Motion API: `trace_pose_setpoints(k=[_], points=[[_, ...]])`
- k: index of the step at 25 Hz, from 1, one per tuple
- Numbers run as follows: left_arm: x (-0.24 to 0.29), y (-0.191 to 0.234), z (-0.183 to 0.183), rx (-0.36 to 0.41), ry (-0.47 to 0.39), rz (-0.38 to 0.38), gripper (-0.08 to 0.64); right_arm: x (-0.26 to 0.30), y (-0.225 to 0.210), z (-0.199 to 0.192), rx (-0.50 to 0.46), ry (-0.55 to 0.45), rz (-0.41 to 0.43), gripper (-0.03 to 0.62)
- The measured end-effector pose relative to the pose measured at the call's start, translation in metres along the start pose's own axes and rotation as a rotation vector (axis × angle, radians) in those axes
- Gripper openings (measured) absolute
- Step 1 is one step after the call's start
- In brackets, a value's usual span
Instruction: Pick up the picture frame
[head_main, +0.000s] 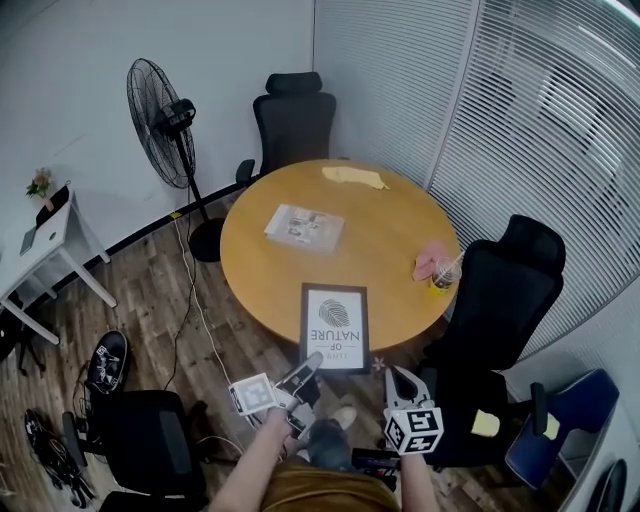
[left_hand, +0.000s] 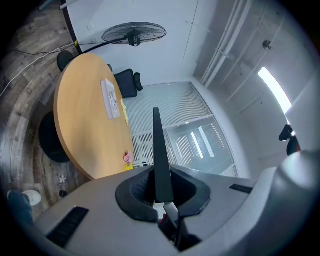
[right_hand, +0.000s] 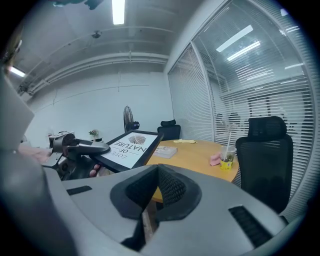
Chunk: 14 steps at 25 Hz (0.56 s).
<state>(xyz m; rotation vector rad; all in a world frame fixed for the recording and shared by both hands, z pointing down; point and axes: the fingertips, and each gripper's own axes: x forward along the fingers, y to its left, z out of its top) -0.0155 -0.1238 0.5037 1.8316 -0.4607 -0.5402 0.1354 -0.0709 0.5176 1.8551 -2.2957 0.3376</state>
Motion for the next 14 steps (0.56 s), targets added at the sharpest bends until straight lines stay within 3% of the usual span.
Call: trace_pose_setpoints(k=[2, 4, 9, 10, 14], points=[[0.006, -0.012, -0.001, -0.05, -0.019, -0.081, 0.051, -0.001, 0.0, 0.001, -0.002, -0.002, 0.0, 0.012], [0.006, -0.012, -0.002, -0.059, -0.022, -0.086, 0.051, -0.002, 0.0, 0.0, -0.002, -0.002, -0.001, 0.012], [-0.015, 0.022, 0.001, 0.057, 0.021, 0.146, 0.051, -0.004, 0.0, 0.0, -0.002, 0.002, -0.002, 0.012], [-0.013, 0.017, 0.0, 0.041, 0.016, 0.12, 0.051, -0.004, 0.001, 0.0, -0.002, 0.002, -0.002, 0.012], [0.011, -0.029, -0.004, -0.115, -0.041, -0.18, 0.051, -0.006, 0.002, 0.002, -0.001, 0.001, -0.001, 0.012]])
